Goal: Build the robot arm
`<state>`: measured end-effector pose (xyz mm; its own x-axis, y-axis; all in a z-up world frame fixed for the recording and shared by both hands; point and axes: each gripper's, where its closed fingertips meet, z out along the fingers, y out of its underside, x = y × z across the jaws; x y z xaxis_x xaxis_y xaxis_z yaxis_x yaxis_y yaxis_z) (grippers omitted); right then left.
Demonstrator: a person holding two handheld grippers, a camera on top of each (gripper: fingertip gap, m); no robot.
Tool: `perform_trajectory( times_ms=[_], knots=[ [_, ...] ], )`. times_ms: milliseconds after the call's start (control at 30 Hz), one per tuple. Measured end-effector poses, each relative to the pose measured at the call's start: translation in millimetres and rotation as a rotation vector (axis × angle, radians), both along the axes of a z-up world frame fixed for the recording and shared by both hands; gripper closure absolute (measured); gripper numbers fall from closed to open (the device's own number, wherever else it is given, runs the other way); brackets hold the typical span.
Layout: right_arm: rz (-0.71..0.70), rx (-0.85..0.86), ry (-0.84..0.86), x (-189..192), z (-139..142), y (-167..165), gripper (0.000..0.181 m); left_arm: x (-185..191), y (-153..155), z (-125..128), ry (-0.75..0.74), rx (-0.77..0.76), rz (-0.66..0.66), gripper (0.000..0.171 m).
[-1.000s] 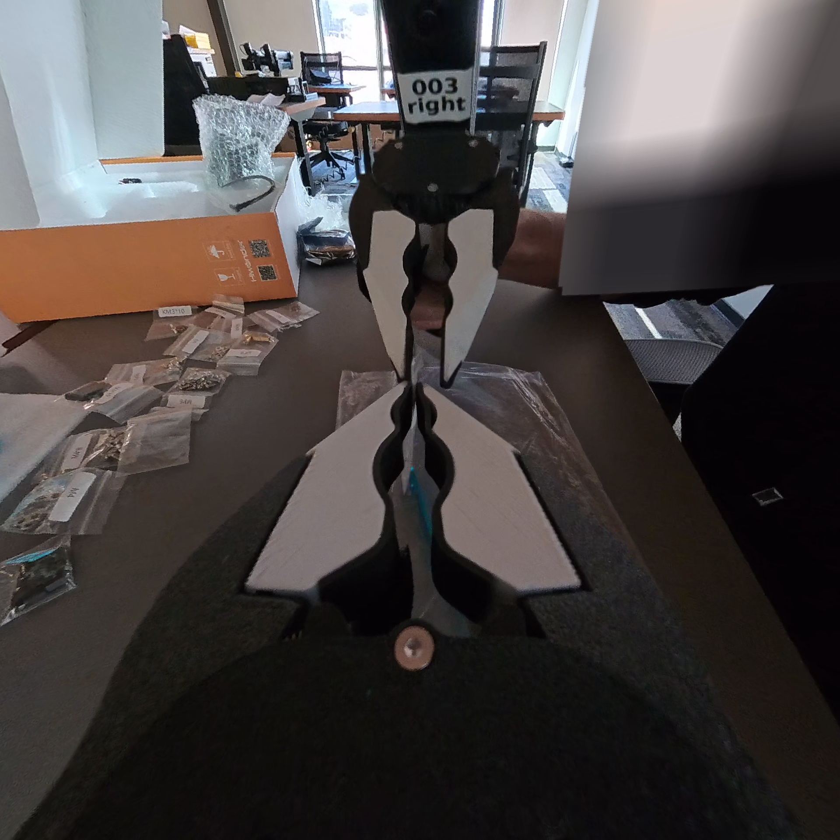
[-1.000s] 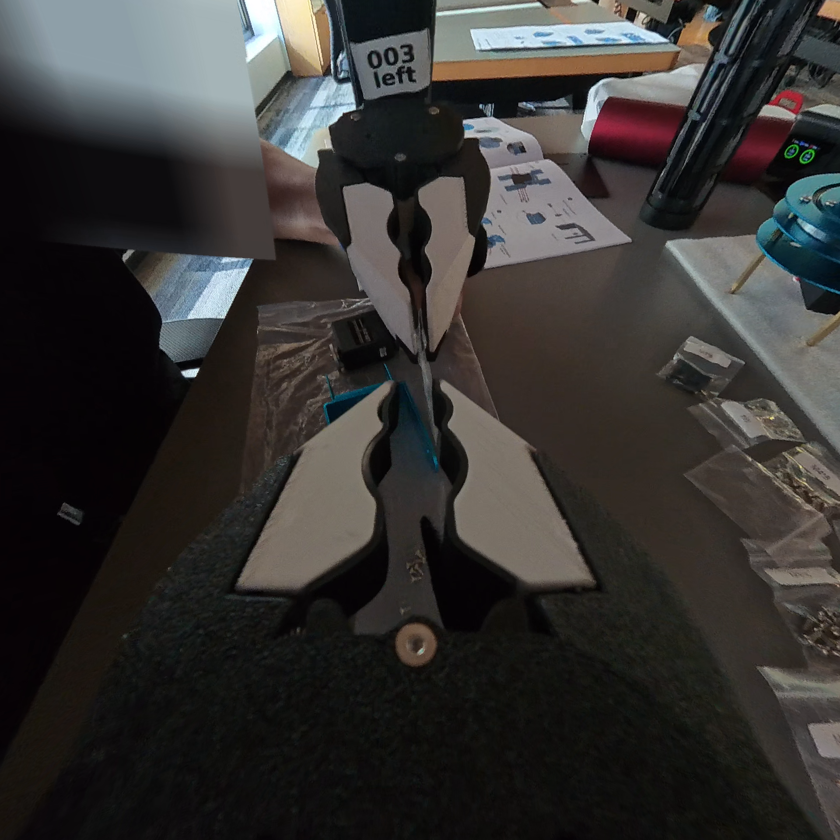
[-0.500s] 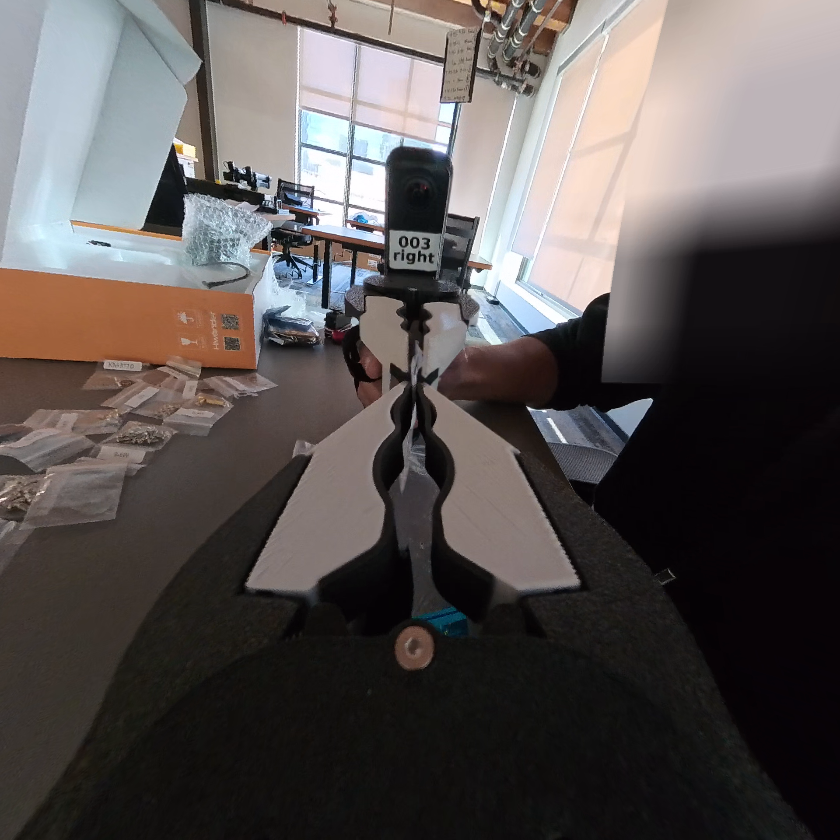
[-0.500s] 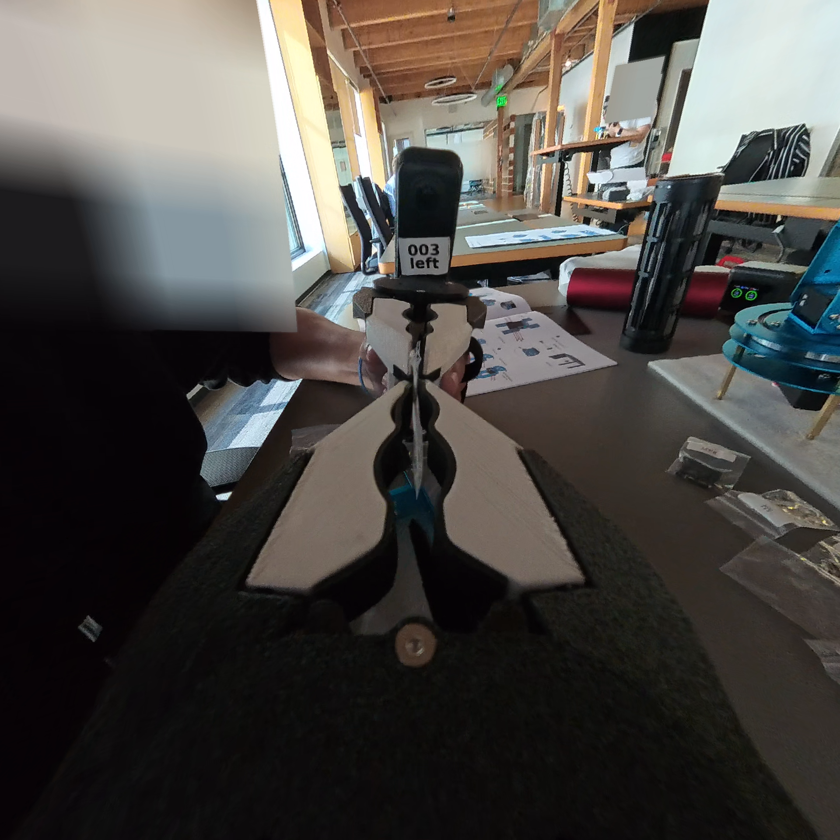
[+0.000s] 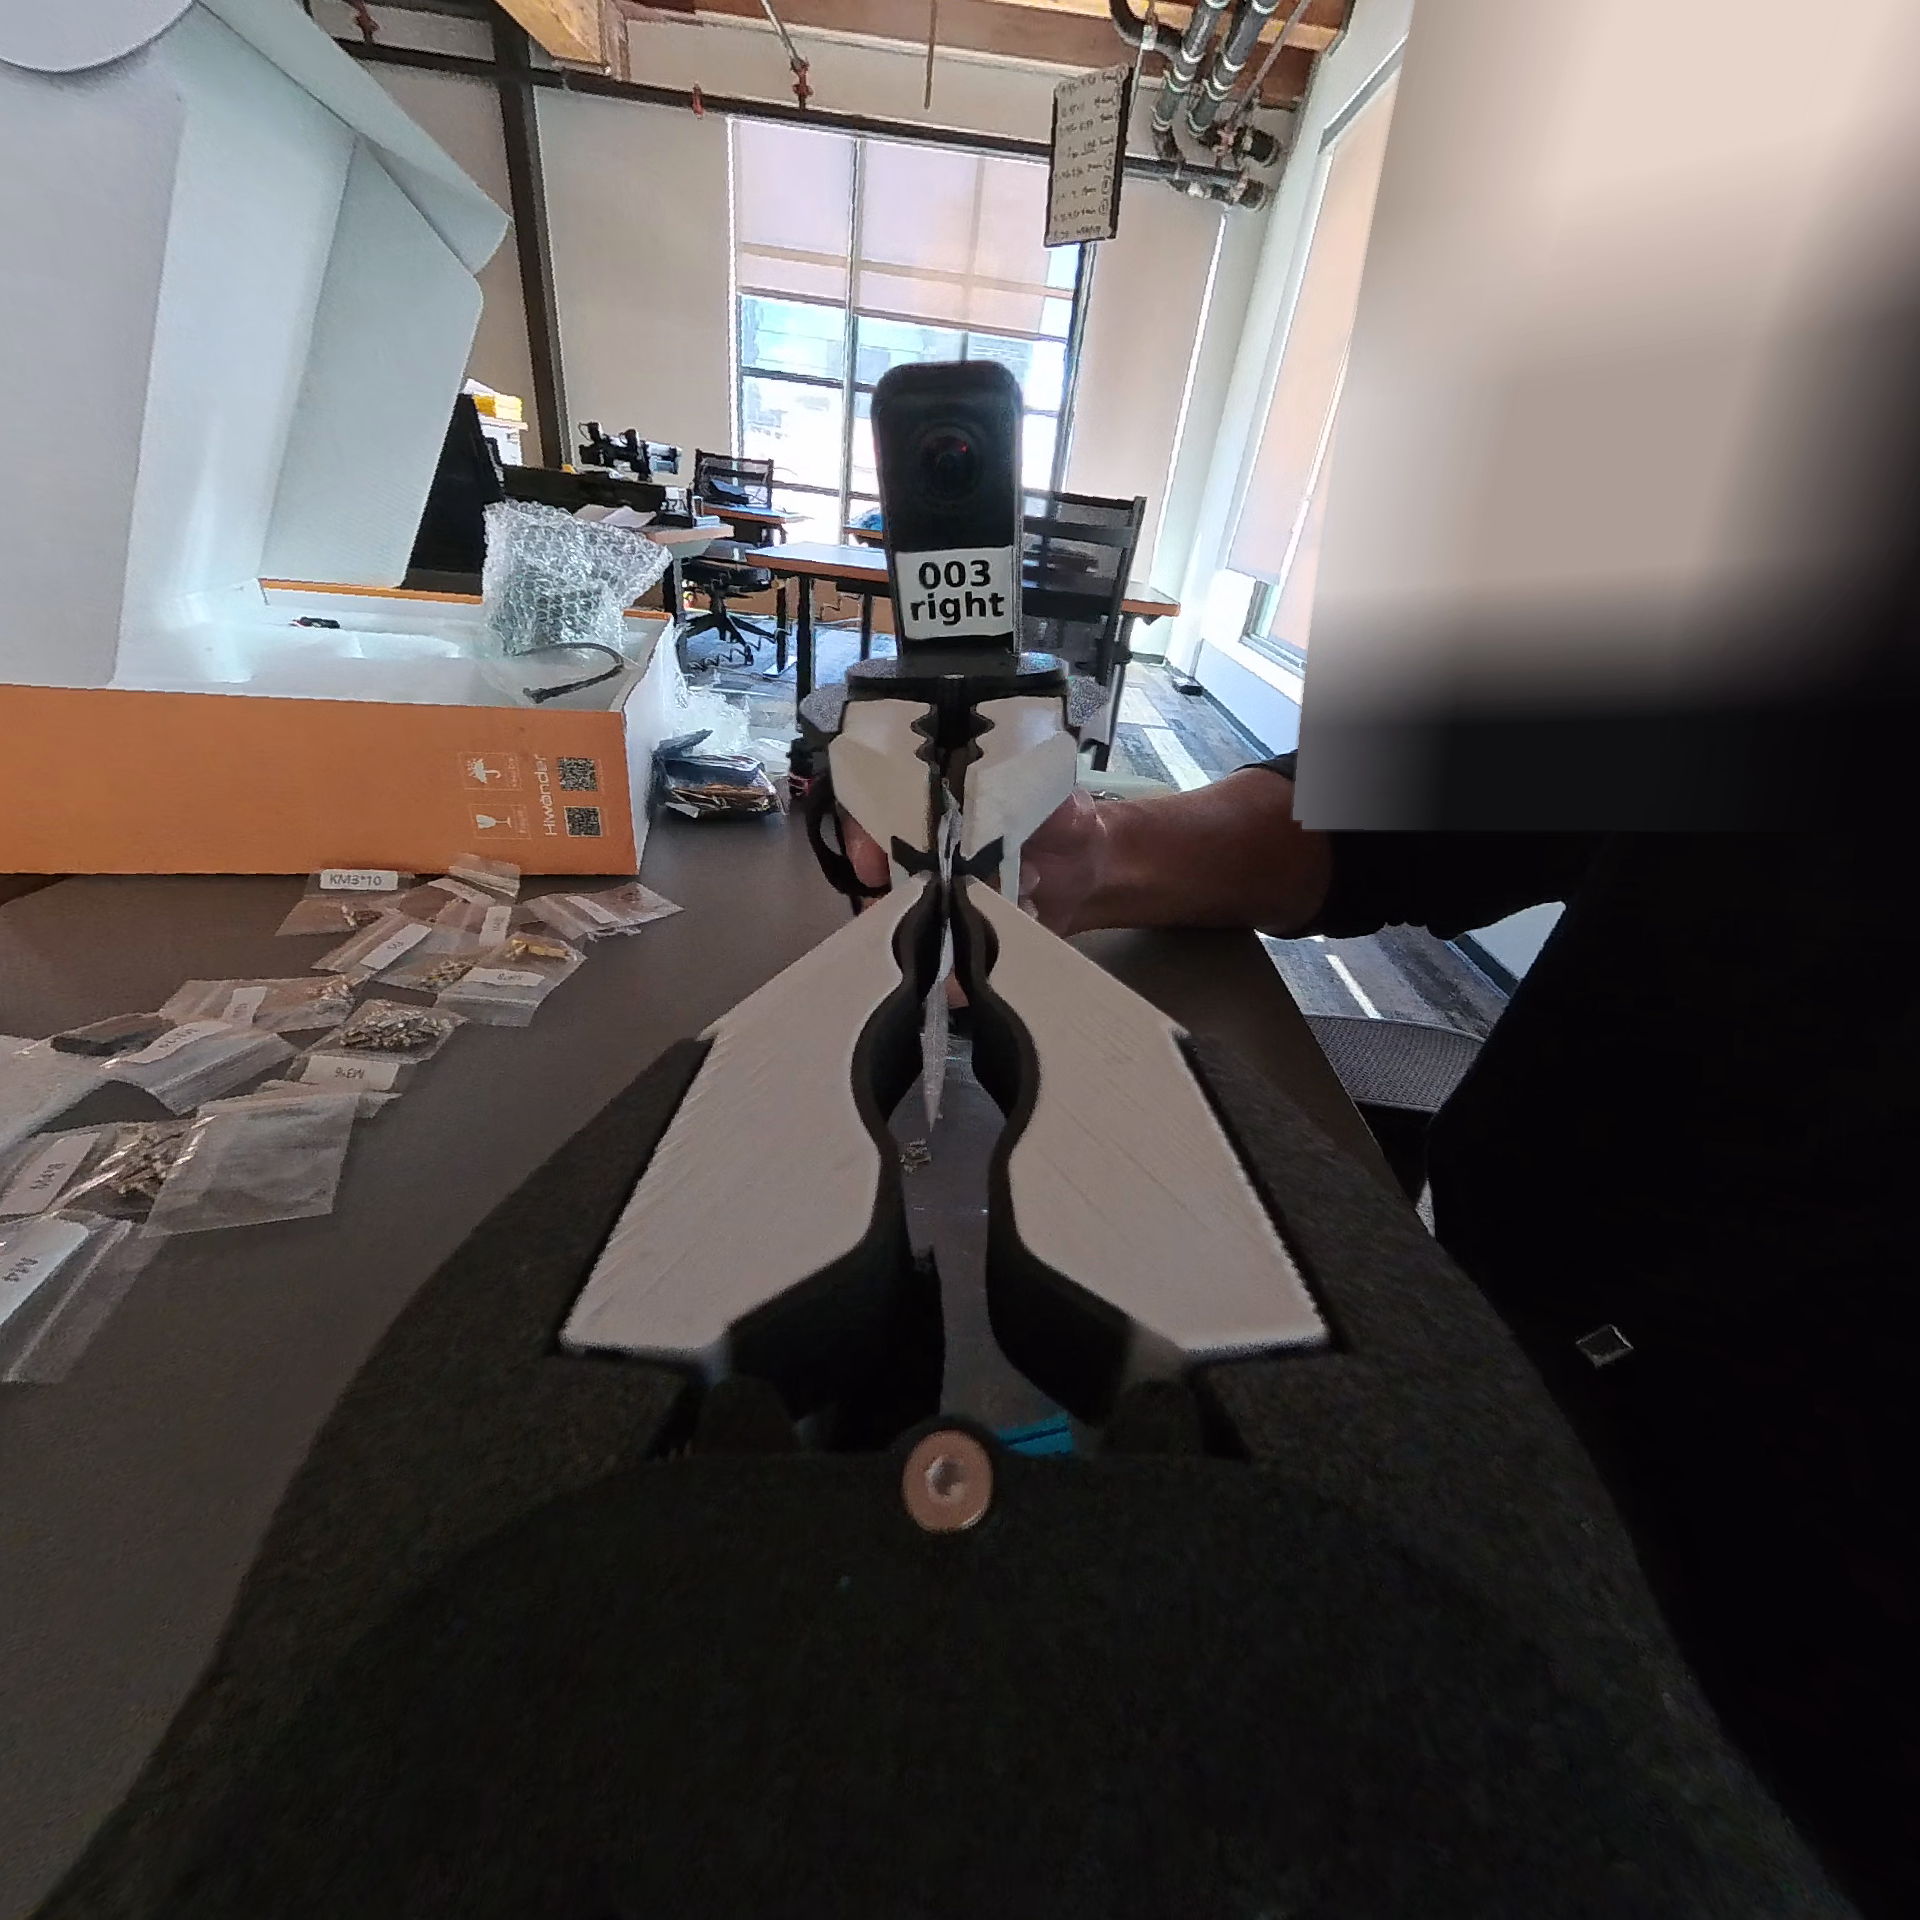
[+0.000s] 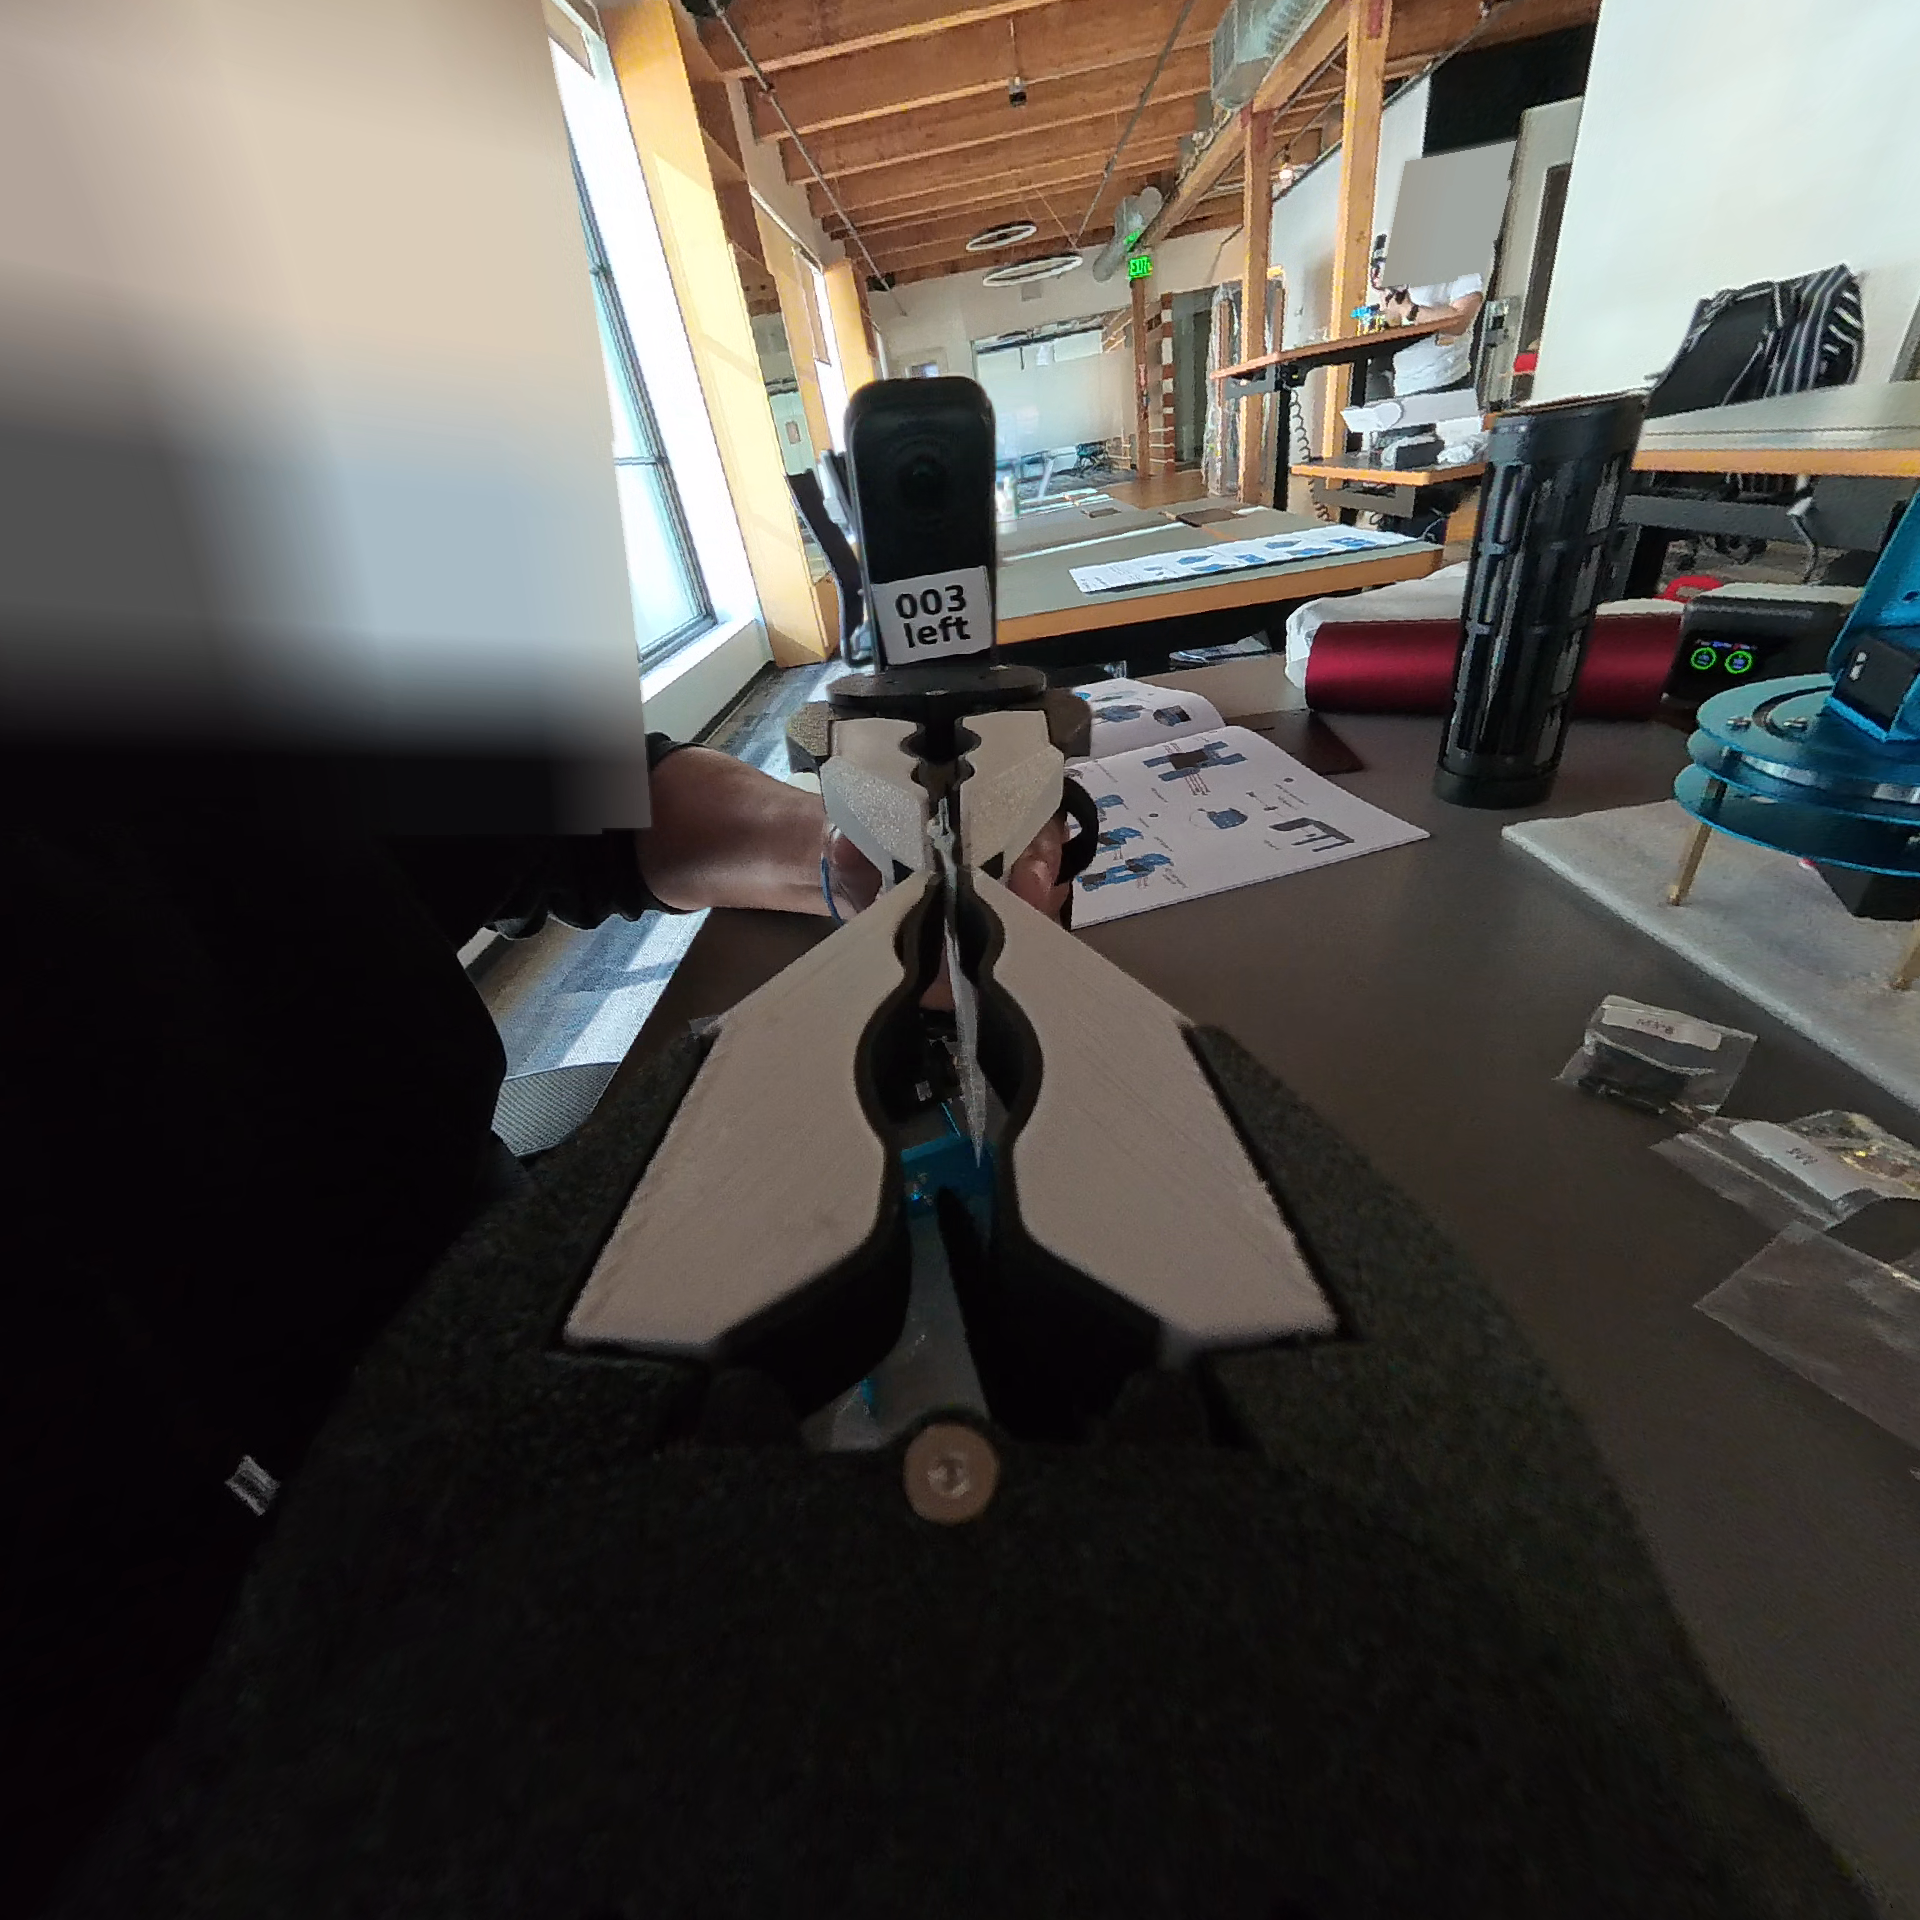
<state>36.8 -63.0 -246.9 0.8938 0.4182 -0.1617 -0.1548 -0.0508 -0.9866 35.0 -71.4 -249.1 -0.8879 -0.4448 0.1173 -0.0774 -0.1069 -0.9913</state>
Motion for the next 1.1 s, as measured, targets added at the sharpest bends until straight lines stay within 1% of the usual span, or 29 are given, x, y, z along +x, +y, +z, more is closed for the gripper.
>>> perform_trajectory(
  times_ms=[133,267,400,500,533,567,633,700,733,767,833,933,967,1033,1100],
  knots=[
    [0.006,-0.004,0.024,0.8,0.3,0.0,0.181,1.6,0.2,0.2,-0.034,0.019,0.035,0.171],
    [0.035,0.008,0.019,-5.3,6.1,-3.8,0.181,-3.8,-2.5,5.5,-0.054,0.017,0.019,0.171],
    [0.035,-0.002,-0.049,-6.9,5.8,-9.1,0.181,-6.7,-6.4,5.4,-0.047,0.034,-0.001,0.171],
    [0.020,-0.023,-0.045,0.3,3.4,-10.2,0.181,-3.6,-2.1,2.6,-0.044,0.067,0.015,0.171],
    [-0.006,-0.033,-0.061,6.9,1.4,-10.2,0.181,-0.6,1.2,-0.5,-0.036,0.084,0.028,0.171],
    [-0.047,-0.042,-0.068,17.2,0.6,-10.4,0.181,4.1,6.6,-1.7,-0.033,0.088,0.054,0.171],
    [-0.170,-0.068,-0.041,54.1,5.6,-14.1,0.181,15.4,22.0,1.6,-0.020,0.061,0.115,0.171],
    [-0.327,-0.079,0.083,105.9,17.5,-21.4,0.181,26.0,36.3,1.8,0.018,0.050,0.155,0.170],
    [-0.413,-0.134,0.134,133.7,13.8,-23.6,0.181,31.1,43.5,2.4,0.031,0.043,0.179,0.168],
    [-0.498,-0.212,0.162,159.6,4.1,-24.8,0.180,35.1,49.9,3.1,0.042,0.036,0.198,0.168],
    [-0.657,-0.394,0.159,202.1,-24.1,-25.9,0.180,39.8,59.1,3.5,0.067,0.033,0.212,0.168],
    [-0.796,-0.696,0.042,238.2,-71.4,-23.7,0.180,45.7,71.6,7.1,0.067,0.023,0.257,0.168],
    [-0.806,-0.753,0.023,243.0,-80.0,-18.4,0.180,46.8,74.3,7.3,0.066,0.027,0.265,0.168],
    [-0.839,-0.811,-0.039,255.0,-83.9,-6.4,0.180,48.0,78.7,8.8,0.067,0.020,0.276,0.168],
    [-0.859,-0.837,-0.050,269.7,-78.5,3.5,0.180,47.6,81.0,10.2,0.078,-0.002,0.267,0.168]
  ],
)
